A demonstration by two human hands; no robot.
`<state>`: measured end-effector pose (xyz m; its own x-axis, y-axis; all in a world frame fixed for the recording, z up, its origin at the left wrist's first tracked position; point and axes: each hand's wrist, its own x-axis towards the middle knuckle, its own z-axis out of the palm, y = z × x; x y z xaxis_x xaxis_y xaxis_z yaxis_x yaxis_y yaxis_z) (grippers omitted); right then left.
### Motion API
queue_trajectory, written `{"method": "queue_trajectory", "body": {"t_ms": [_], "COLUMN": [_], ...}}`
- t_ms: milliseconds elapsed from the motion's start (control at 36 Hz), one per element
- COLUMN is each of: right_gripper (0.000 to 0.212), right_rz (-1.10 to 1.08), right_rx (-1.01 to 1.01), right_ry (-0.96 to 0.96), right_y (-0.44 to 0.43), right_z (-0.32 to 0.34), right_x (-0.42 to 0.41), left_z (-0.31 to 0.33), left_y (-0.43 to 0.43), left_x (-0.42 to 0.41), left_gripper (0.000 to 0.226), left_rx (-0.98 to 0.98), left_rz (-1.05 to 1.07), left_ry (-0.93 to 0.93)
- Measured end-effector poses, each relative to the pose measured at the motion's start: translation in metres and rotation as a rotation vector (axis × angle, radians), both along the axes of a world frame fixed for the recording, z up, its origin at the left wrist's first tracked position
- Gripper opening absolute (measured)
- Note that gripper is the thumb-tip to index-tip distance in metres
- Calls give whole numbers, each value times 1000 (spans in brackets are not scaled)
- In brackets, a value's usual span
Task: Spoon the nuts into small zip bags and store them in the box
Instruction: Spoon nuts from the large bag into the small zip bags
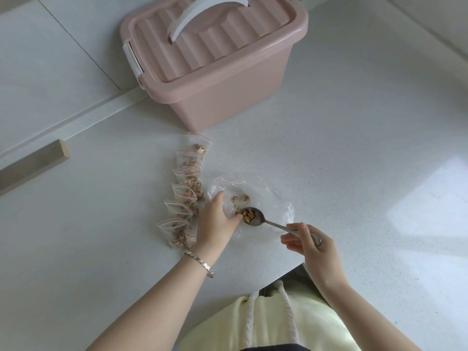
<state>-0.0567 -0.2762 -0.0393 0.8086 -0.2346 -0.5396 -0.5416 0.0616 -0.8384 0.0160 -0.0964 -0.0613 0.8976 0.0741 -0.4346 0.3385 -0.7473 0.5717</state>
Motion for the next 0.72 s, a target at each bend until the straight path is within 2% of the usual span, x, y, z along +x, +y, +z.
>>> {"method": "queue_trajectory", "body": {"t_ms": [83,278,361,472,556,639,722], "right_gripper": [25,24,24,29,32,33,33], "right_rz": [11,49,22,-116,-177,-202,-204], "right_rx": [-47,-51,26,244,369,384,297], "right_ry": [-6,-3,24,140,196,176,109], "right_y": [2,9,10,4,-3,-8,-12], "right_z": [-1,-6,-8,-9,-9,-8,-4], "right_x": [-4,-6,-5,-4,-5,-6,-5], "left_z": [-5,-8,-7,-5,-3,-1,1], "left_y": [0,3,3,2,1,0,-2], "left_x": [1,4,4,5,5,3,2], "left_gripper": [66,57,54,53,52,52,55], "left_rx": [39,-138,-194,-257,-240,-179,-159], "left_rz": [22,146,179,206,190,134,118], "left_ry": [33,52,57,81,70,39,48]}}
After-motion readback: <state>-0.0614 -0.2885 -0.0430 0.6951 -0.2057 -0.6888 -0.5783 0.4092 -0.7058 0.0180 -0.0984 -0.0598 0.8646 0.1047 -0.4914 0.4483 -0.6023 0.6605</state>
